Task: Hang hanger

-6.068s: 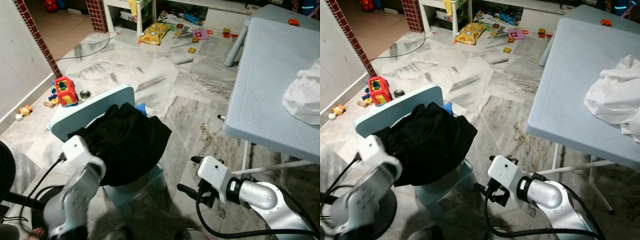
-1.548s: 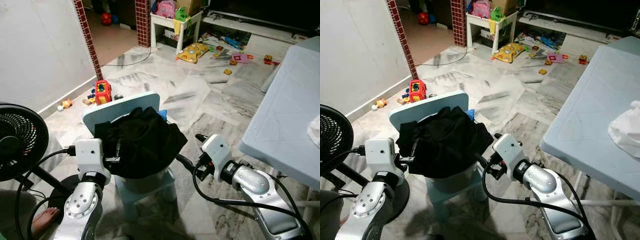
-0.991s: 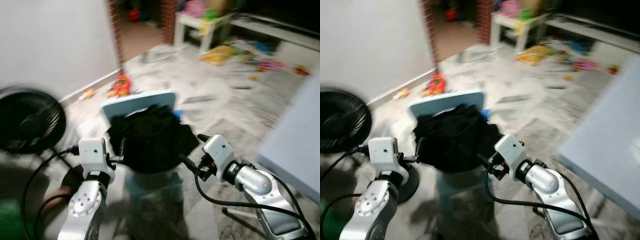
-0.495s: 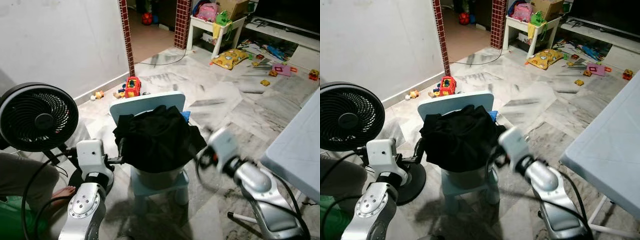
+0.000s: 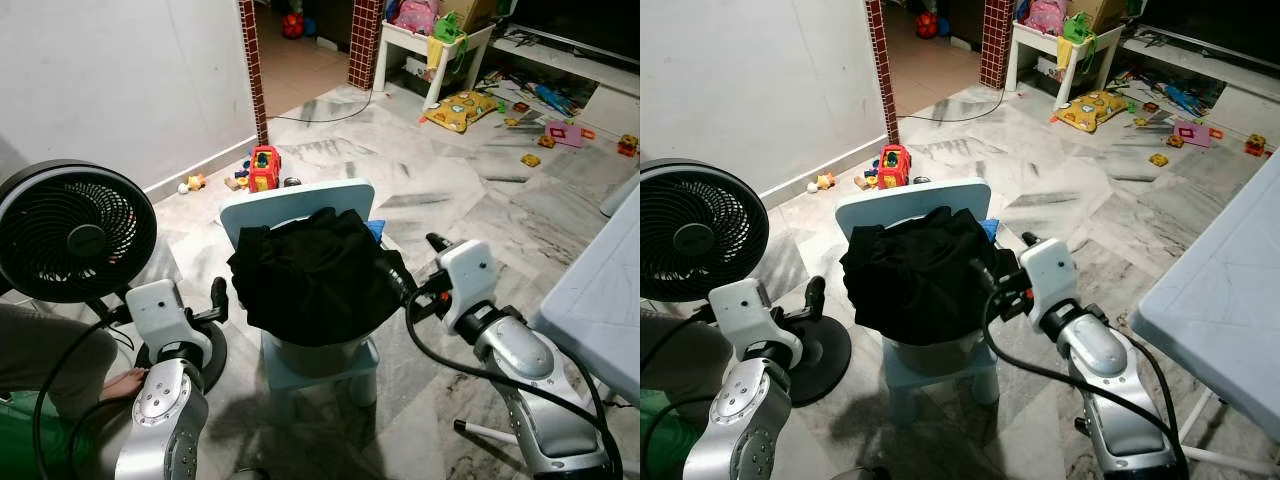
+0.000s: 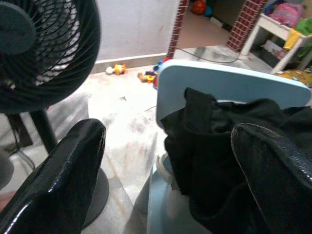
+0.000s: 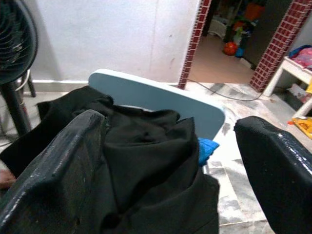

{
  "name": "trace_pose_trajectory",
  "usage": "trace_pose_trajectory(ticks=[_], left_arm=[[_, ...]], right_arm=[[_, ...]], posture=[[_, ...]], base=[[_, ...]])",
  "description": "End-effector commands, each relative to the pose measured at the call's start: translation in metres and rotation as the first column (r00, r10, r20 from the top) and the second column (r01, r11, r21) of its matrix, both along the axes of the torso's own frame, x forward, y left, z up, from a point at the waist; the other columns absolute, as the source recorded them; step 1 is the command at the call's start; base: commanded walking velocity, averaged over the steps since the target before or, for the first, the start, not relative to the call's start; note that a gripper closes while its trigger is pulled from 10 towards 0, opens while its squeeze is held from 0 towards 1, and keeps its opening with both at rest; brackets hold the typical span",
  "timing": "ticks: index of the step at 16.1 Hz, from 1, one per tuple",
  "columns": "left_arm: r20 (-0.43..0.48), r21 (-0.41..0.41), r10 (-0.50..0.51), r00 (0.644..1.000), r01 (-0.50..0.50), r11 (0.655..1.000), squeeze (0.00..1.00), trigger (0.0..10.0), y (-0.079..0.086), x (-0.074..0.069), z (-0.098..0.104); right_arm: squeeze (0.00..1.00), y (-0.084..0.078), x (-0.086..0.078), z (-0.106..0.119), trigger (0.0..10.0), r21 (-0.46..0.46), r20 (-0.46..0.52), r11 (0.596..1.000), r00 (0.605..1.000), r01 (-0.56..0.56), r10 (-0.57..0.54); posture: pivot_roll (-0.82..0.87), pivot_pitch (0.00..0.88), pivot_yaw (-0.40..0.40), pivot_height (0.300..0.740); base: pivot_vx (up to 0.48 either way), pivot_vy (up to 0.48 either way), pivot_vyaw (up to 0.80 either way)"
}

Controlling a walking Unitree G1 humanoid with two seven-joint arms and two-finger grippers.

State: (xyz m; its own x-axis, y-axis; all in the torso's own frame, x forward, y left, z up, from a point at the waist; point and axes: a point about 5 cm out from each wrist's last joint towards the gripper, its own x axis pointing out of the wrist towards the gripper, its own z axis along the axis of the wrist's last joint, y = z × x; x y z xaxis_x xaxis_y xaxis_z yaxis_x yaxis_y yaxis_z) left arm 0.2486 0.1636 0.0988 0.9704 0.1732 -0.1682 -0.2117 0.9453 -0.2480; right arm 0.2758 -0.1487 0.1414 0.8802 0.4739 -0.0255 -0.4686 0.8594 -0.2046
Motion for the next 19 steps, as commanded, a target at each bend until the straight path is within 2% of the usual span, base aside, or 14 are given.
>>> trace_pose_trajectory(ticks=[1, 2, 7, 10, 13, 17, 19], left_arm=[[-0.039, -0.12, 0.031, 0.999, -0.036, 0.992, 0.0, 10.0, -0.014, 0.0, -0.008], [-0.093, -0.191, 0.068, 0.993, -0.085, 0.978, 0.0, 10.0, -0.019, 0.006, -0.015], [-0.159, -0.277, 0.055, 0.986, -0.098, 0.956, 0.0, 10.0, -0.032, 0.019, -0.031], [-0.175, -0.302, 0.014, 0.984, -0.067, 0.951, 0.0, 10.0, -0.043, 0.029, -0.039], [-0.169, -0.307, -0.094, 0.981, 0.039, 0.951, 0.0, 10.0, -0.063, 0.039, -0.044], [-0.181, -0.351, -0.18, 0.967, 0.107, 0.93, 0.0, 10.0, -0.098, 0.038, -0.046], [-0.208, -0.358, -0.19, 0.96, 0.106, 0.928, 0.0, 10.0, -0.104, 0.035, -0.052]], right_arm=[[0.0, 0.0, -0.001, -0.001, 10.0, -0.021, 0.002, 1.0, 1.0, -0.02, 0.02], [0.0, 0.001, -0.001, 0.0, 10.0, -0.028, 0.007, 0.999, 1.0, -0.027, 0.027], [0.0, -0.002, 0.001, 0.012, 10.0, -0.051, 0.051, 0.998, 0.998, -0.023, 0.026], [0.0, -0.003, -0.002, 0.02, 10.0, -0.061, 0.075, 0.998, 0.997, -0.015, 0.02], [0.0, -0.006, -0.009, 0.028, 10.0, -0.081, 0.089, 0.997, 0.996, -0.008, 0.015], [0.0, -0.01, -0.013, 0.031, 10.0, -0.093, 0.086, 0.996, 0.996, 0.005, 0.003], [0.0, -0.009, -0.014, 0.031, 10.0, -0.102, 0.081, 0.995, 0.997, -0.004, 0.012]], posture=[[-0.13, 0.089, -0.021, 0.74], [-0.14, 0.09, -0.024, 0.74], [-0.17, 0.109, -0.02, 0.74], [-0.2, 0.126, -0.022, 0.74], [-0.24, 0.168, -0.02, 0.74], [-0.27, 0.199, -0.019, 0.74], [-0.27, 0.203, -0.021, 0.74]], base=[[0.0, 0.0, 0.0], [0.0, 0.0, 0.0], [0.0, 0.0, 0.0], [0.0, 0.0, 0.0], [0.0, 0.0, 0.0], [0.0, 0.0, 0.0], [0.0, 0.0, 0.0]])
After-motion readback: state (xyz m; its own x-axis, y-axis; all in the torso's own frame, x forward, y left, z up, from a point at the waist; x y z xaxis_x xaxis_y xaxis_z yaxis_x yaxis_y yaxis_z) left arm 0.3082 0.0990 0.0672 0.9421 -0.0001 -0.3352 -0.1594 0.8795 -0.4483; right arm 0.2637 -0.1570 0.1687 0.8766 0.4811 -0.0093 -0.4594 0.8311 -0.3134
